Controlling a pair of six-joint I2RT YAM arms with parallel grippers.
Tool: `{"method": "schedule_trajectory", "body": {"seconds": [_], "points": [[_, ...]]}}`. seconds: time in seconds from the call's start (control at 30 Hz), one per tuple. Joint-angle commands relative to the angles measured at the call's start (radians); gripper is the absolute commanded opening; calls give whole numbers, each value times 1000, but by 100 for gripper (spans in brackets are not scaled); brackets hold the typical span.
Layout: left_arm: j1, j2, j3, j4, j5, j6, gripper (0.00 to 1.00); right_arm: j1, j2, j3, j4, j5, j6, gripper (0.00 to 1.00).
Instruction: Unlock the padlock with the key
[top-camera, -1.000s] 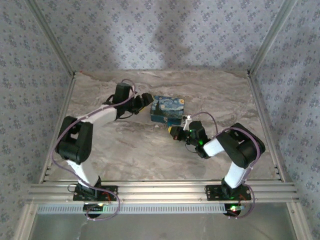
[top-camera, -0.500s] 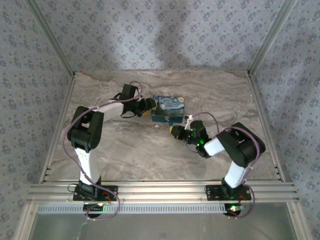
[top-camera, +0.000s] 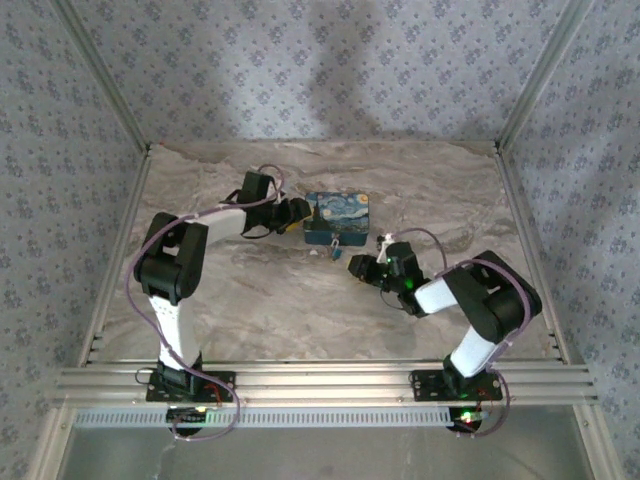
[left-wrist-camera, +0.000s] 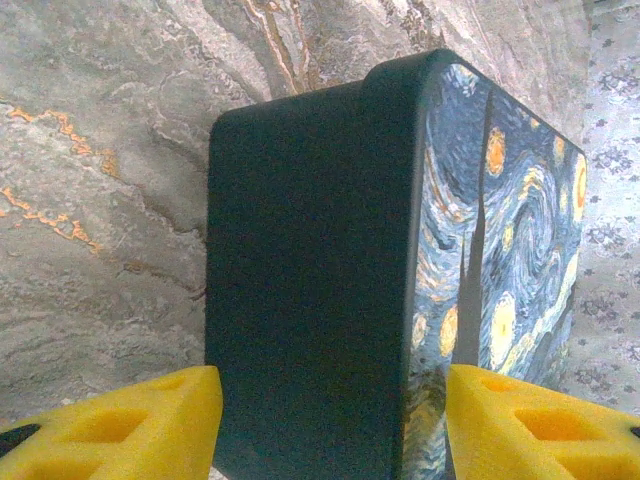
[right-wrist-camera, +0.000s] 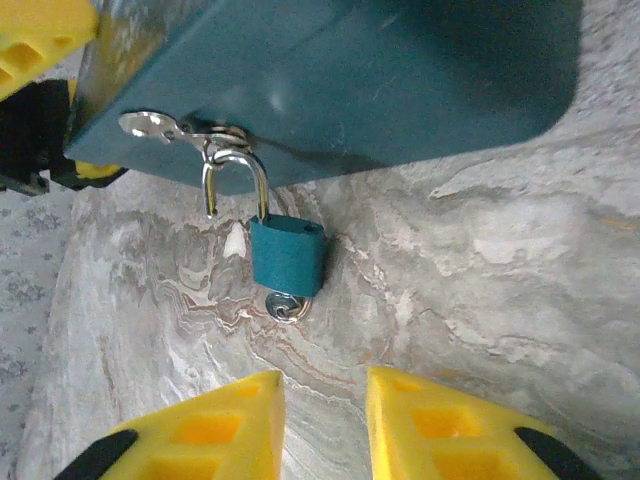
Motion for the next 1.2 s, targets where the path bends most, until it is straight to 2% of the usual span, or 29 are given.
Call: {"method": "schedule_trajectory", "body": {"seconds": [0.0,0.27,0.37,0.67,0.93,1.17], "points": [[0,-14,-58,-55,-24,7,59,-24,-54,-7,-76,-11,-70,33],[-11,-80,-156,-4,-30,-23,58,-90,-50,36,-37,-195,-189,57],[-19,-107,-189,6,-40,-31,57,-112,-18,80,-29,-241,-246,63],[-36,-193,-275,13,-77,-48,57,-166,118,229,-10,-326,-293,67],[-42,-207,-279,16,-91,-59,57,-168,81,157,-17,-327,-326,67],[-43,-204,-274,15,-92,-64,57,-141,143,148,78,-362,-296,66]]}}
